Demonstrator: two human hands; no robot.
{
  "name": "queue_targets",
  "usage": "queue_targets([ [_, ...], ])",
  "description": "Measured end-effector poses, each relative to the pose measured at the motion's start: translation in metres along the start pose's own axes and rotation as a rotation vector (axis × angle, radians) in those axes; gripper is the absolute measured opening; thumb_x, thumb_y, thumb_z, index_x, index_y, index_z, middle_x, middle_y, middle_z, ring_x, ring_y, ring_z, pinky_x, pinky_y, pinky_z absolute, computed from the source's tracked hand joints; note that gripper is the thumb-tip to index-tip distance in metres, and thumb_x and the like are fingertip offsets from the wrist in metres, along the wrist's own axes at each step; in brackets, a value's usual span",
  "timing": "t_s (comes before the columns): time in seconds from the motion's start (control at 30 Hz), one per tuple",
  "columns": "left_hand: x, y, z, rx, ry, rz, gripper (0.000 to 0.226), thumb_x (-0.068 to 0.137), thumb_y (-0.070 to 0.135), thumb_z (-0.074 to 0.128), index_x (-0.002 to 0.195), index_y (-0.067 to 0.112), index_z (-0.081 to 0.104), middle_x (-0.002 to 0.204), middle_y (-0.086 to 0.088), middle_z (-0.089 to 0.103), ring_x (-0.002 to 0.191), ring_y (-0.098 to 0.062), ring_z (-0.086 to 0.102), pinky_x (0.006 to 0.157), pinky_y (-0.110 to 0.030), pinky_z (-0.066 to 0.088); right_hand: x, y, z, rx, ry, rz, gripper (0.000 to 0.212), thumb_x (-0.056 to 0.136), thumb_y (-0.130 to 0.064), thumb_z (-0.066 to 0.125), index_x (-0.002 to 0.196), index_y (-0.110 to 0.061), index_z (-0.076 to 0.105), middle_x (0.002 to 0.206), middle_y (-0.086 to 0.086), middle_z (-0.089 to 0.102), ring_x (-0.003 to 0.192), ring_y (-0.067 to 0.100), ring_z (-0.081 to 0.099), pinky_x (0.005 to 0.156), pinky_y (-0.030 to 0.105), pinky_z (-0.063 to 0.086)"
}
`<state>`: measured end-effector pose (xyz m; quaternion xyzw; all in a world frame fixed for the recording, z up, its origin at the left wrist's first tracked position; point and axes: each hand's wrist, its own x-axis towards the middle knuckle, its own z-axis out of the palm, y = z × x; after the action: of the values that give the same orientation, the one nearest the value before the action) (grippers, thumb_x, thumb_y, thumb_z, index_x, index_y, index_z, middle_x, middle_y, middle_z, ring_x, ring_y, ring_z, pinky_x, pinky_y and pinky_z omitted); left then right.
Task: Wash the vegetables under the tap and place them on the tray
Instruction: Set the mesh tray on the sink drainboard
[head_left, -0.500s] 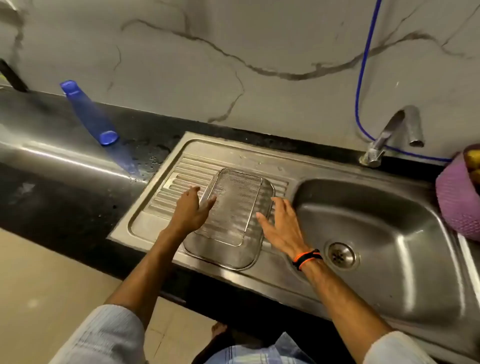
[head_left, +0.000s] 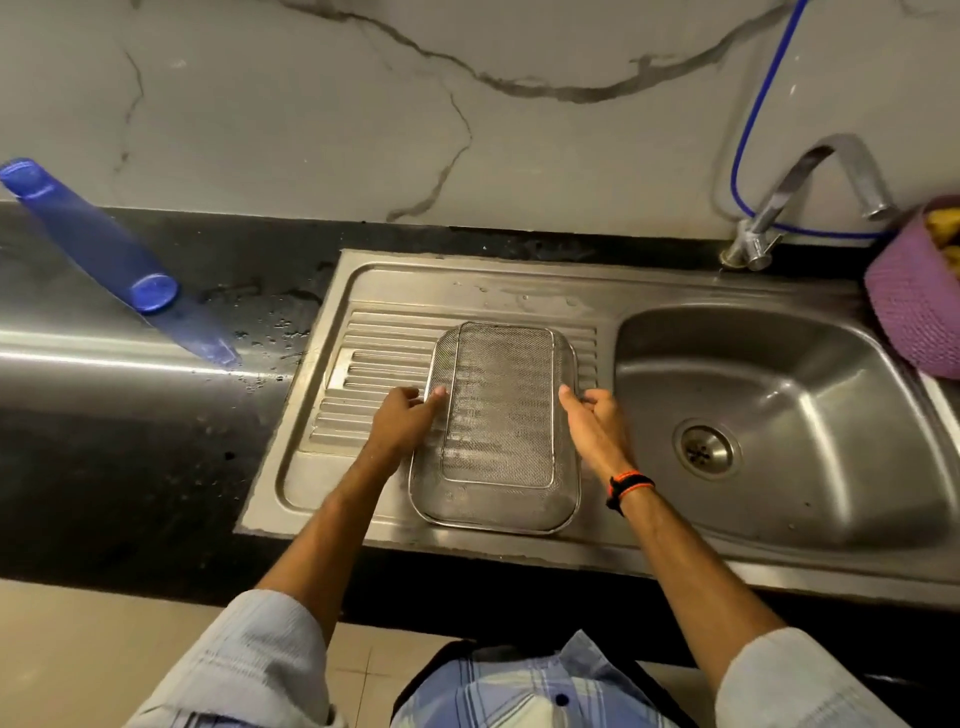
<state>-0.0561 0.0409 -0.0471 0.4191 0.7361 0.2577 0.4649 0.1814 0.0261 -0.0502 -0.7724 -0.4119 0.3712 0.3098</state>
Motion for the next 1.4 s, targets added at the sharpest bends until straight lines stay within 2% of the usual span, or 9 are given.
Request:
queue_targets([
  [0.43, 0.005, 0.004, -0.003, -0.271, -0.032, -0.058, 0.061, 0.084, 0.028, 0.079, 0.13, -0.004, 0.055, 0.119, -0.014, 0.067, 0.08, -0.011, 0.067, 0.05, -0.017, 0.048, -0.004, -0.007, -0.008, 0.185, -0.089, 0.128, 0.086, 0.073, -0.051, 0.081, 0.14, -0.011, 0.045, 0.135, 0.006, 0.055, 0.108, 0.016, 0.054, 0.09, 0.03, 0.046],
  [0.6, 0.002, 0.015, -0.022, -0.389, -0.072, 0.008, 0.047, 0.08, 0.02, 0.082, 0.119, -0.002, 0.066, 0.109, -0.013, 0.074, 0.084, -0.013, 0.071, 0.058, -0.018, 0.051, -0.004, -0.018, -0.016, 0.381, -0.165, 0.088, 0.092, 0.065, -0.05, 0.086, 0.137, -0.007, 0.049, 0.131, 0.004, 0.057, 0.119, 0.02, 0.055, 0.103, 0.036, 0.046],
  [0.67, -0.007, 0.026, -0.029, -0.437, -0.107, 0.059, 0.026, 0.085, 0.006, 0.075, 0.11, 0.002, 0.07, 0.091, -0.003, 0.077, 0.07, -0.006, 0.071, 0.055, -0.016, 0.052, -0.006, -0.027, -0.022, 0.466, -0.181, 0.033, 0.06, 0.069, -0.045, 0.085, 0.115, -0.011, 0.065, 0.114, 0.0, 0.067, 0.109, 0.016, 0.061, 0.095, 0.031, 0.049],
  [0.77, -0.018, 0.039, -0.041, -0.518, -0.135, 0.143, 0.045, 0.079, 0.005, 0.078, 0.121, 0.005, 0.065, 0.104, -0.008, 0.076, 0.089, -0.017, 0.074, 0.073, -0.029, 0.059, -0.017, -0.05, -0.034, 0.601, -0.195, -0.052, 0.019, 0.081, -0.031, 0.078, 0.092, -0.023, 0.066, 0.097, -0.008, 0.07, 0.095, 0.005, 0.064, 0.083, 0.019, 0.045],
  [0.97, -0.035, 0.061, -0.048, -0.709, -0.137, 0.293, 0.058, 0.087, -0.008, 0.063, 0.14, 0.013, 0.051, 0.123, -0.007, 0.067, 0.114, -0.022, 0.066, 0.089, -0.036, 0.055, -0.034, -0.083, -0.045, 0.715, -0.141, -0.216, 0.021, 0.095, -0.038, 0.059, 0.11, -0.026, 0.069, 0.099, -0.014, 0.074, 0.092, -0.005, 0.067, 0.078, 0.015, 0.048],
  [1.07, -0.045, 0.069, -0.047, -0.821, -0.159, 0.299, 0.044, 0.097, 0.013, 0.055, 0.14, 0.02, 0.05, 0.129, 0.001, 0.065, 0.112, -0.012, 0.067, 0.093, -0.035, 0.055, -0.041, -0.086, -0.048, 0.796, -0.168, -0.217, 0.051, 0.1, -0.052, 0.034, 0.134, -0.019, 0.055, 0.118, -0.007, 0.067, 0.109, 0.006, 0.062, 0.094, 0.032, 0.048],
  [1.17, -0.054, 0.072, -0.045, -0.938, -0.158, 0.254, 0.032, 0.102, 0.036, 0.045, 0.127, 0.023, 0.061, 0.131, -0.005, 0.065, 0.119, -0.023, 0.064, 0.101, -0.047, 0.052, -0.043, -0.077, -0.051, 0.91, -0.196, -0.178, 0.063, 0.1, -0.054, 0.026, 0.141, -0.012, 0.049, 0.108, -0.001, 0.065, 0.099, 0.011, 0.064, 0.082, 0.025, 0.053],
  [1.23, -0.056, 0.071, -0.046, -1.018, -0.157, 0.232, 0.04, 0.101, 0.045, 0.042, 0.123, 0.018, 0.063, 0.131, -0.009, 0.065, 0.121, -0.028, 0.062, 0.102, -0.047, 0.052, -0.046, -0.072, -0.052, 0.913, -0.194, -0.189, 0.051, 0.104, -0.045, 0.029, 0.13, -0.013, 0.059, 0.095, -0.006, 0.068, 0.086, 0.006, 0.068, 0.068, 0.016, 0.053],
  [1.4, -0.054, 0.058, -0.049, -1.065, -0.193, 0.209, 0.031, 0.101, 0.017, 0.049, 0.131, 0.012, 0.058, 0.129, -0.013, 0.064, 0.119, -0.033, 0.06, 0.099, -0.052, 0.051, -0.044, -0.067, -0.057, 1.003, -0.175, -0.115, 0.04, 0.092, -0.008, 0.062, 0.131, -0.004, 0.053, 0.12, 0.009, 0.064, 0.11, 0.02, 0.064, 0.088, 0.028, 0.054],
])
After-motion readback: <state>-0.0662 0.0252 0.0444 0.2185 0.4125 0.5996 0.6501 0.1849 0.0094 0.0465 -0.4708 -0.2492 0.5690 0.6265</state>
